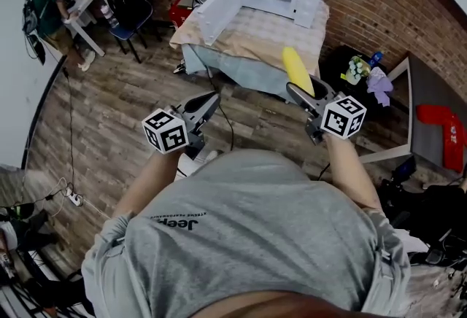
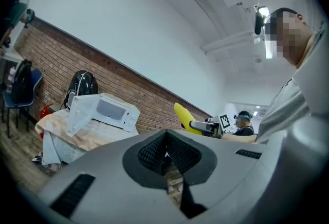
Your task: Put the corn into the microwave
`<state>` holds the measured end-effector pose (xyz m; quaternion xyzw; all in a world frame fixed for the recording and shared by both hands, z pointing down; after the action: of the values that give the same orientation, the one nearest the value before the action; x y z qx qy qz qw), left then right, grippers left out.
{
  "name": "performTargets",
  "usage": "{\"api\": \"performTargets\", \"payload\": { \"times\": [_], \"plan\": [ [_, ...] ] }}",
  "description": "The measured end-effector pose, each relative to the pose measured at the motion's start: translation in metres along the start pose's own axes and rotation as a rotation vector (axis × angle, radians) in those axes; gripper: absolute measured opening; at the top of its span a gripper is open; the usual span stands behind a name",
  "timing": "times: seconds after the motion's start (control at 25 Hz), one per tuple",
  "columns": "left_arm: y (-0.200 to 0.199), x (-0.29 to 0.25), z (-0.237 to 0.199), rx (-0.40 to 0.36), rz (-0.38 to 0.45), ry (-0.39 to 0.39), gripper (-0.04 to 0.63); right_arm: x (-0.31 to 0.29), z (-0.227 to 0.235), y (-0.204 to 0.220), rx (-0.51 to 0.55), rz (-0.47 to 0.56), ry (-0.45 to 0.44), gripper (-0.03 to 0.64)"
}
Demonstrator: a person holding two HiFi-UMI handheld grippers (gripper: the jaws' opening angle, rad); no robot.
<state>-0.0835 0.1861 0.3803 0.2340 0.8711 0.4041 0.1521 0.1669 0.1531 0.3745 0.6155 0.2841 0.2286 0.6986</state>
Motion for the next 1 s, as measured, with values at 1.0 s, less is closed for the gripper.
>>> {"api": "performTargets", "payload": {
  "times": [1.0],
  "plan": [
    [-0.167,-0.066,-0.199,0.013,-0.159,0.271,0.014,-0.145,0.070,-0.010,-0.107,-0.032,0.349,0.261]
  ]
}}
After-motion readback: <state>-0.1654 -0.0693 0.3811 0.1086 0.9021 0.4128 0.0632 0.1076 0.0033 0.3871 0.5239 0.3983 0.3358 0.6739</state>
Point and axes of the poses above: the fingertips, and each gripper's own axes: x backward along the fingers, z to its right, y out of its underside, the point moved 3 cm from there along x, backward along the fingers, and after that the axes turned 15 degrees about x, right-handed, at the moved point
